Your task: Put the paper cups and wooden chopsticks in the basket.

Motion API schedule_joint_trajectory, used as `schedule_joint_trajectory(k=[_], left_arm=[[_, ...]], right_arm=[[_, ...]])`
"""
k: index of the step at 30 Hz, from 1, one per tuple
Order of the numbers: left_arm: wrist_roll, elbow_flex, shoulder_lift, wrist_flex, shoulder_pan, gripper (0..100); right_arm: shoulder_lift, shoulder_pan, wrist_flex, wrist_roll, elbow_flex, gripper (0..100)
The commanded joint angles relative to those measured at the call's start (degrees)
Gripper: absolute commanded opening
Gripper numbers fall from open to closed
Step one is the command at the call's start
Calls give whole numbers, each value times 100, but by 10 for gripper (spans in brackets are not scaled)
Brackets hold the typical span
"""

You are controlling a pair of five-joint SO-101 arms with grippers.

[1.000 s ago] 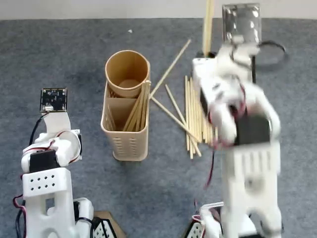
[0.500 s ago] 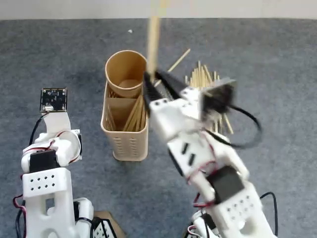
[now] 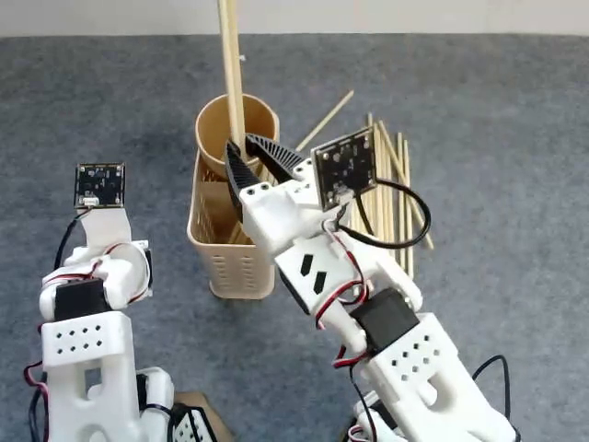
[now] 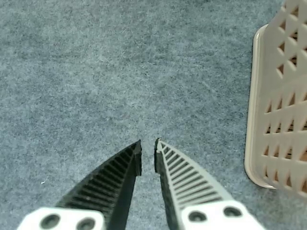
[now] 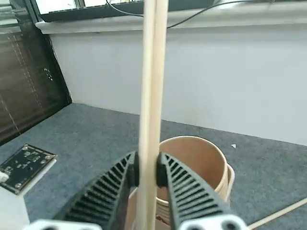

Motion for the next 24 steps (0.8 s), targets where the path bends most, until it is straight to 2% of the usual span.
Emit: schedule_joint_trajectory(k=[1, 6, 10, 12, 16, 18, 21, 24], left_arm=[[-44, -22, -84, -97, 110, 88], [-53, -22, -84, -97, 110, 88], [-53, -22, -84, -97, 110, 88], [-53, -22, -84, -97, 110, 88], [-53, -13, -84, -97, 110, 88], [-53, -13, -84, -97, 110, 88], [-53, -13, -84, -97, 110, 88], [-53, -13, -84, -97, 110, 88]], right_arm=[[-119, 4, 48, -44, -13, 158], [-233, 66, 127, -35, -13, 164], [-444, 374, 699, -26, -66, 164], [-629, 778, 1209, 88, -374, 164], [-716, 1771, 3143, 1037, -1481, 164], [-655, 2369, 3688, 1459, -1780, 164], [-268, 3319, 4066, 2022, -1543, 164], [400, 3952, 3697, 2215, -1033, 163]])
